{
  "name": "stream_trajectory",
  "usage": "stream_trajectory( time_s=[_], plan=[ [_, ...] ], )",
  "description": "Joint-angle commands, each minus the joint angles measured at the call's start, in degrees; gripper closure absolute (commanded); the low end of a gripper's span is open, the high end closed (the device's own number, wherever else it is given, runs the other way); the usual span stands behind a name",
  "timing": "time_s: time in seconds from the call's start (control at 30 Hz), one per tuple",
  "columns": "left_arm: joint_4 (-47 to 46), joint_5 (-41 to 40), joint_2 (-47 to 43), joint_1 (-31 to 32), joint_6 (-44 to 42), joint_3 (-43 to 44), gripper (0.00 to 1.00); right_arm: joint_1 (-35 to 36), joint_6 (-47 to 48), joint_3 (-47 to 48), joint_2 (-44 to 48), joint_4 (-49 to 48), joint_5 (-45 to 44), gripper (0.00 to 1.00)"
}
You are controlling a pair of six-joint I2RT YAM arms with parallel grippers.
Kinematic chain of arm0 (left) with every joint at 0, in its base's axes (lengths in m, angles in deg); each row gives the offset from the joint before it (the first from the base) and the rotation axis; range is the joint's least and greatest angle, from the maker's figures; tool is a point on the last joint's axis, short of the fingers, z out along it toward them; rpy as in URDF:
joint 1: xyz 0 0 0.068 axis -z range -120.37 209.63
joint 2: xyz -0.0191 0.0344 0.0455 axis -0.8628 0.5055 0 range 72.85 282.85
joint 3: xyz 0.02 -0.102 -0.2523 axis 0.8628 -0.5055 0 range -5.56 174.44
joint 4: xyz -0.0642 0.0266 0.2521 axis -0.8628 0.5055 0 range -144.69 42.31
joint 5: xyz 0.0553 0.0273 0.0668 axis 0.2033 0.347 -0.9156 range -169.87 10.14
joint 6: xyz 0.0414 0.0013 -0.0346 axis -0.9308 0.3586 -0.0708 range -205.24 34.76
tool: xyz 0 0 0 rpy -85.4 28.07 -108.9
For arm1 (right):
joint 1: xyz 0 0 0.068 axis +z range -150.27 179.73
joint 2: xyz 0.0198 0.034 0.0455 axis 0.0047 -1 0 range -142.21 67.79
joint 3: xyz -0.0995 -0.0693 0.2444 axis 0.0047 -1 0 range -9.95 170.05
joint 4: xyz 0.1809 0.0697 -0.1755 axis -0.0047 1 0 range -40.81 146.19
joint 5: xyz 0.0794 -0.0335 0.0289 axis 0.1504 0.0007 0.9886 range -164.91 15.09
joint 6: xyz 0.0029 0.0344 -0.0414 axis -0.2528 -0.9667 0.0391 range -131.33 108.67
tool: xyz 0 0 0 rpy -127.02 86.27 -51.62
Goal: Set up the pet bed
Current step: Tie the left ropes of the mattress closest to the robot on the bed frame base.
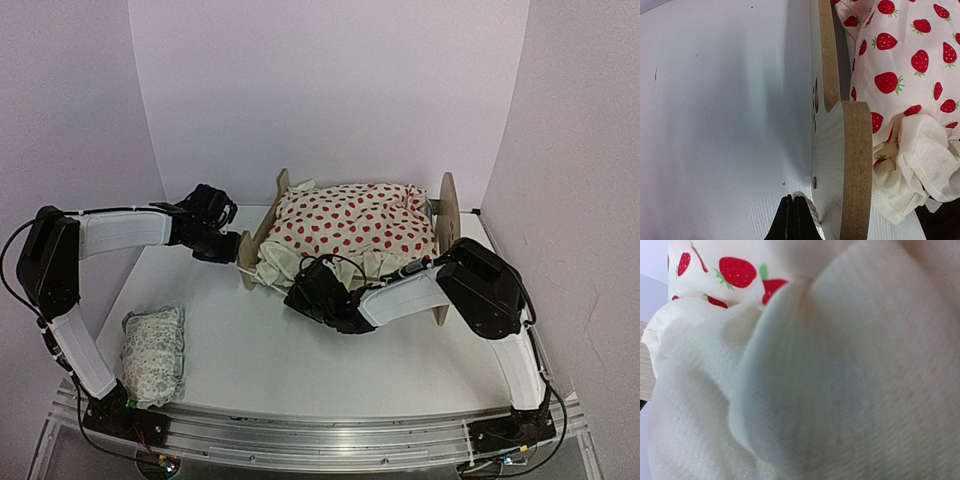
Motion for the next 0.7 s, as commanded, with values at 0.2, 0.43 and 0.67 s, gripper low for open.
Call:
stream_trajectory(
  time_s=[0.2,0.43,0.67],
  plan=[
    [-3.9,-0.8,-2.1,-0.5,0.0,0.1,0.99,-0.5,-4.5,1.2,1.1,11.3,-1.8,1.0],
    [-6.2,1.2,-4.7,-0.5,0.9,-3.0,0.97,-0.5,-7.1,0.8,3.0,17.1,-3.2,1.0],
    [-6.4,2.3,-5.9,-0.5,-0.9,-2.8,0.97,-0.2,-9.5,0.8,4.3,20.1,-3.7,0.95]
  ],
)
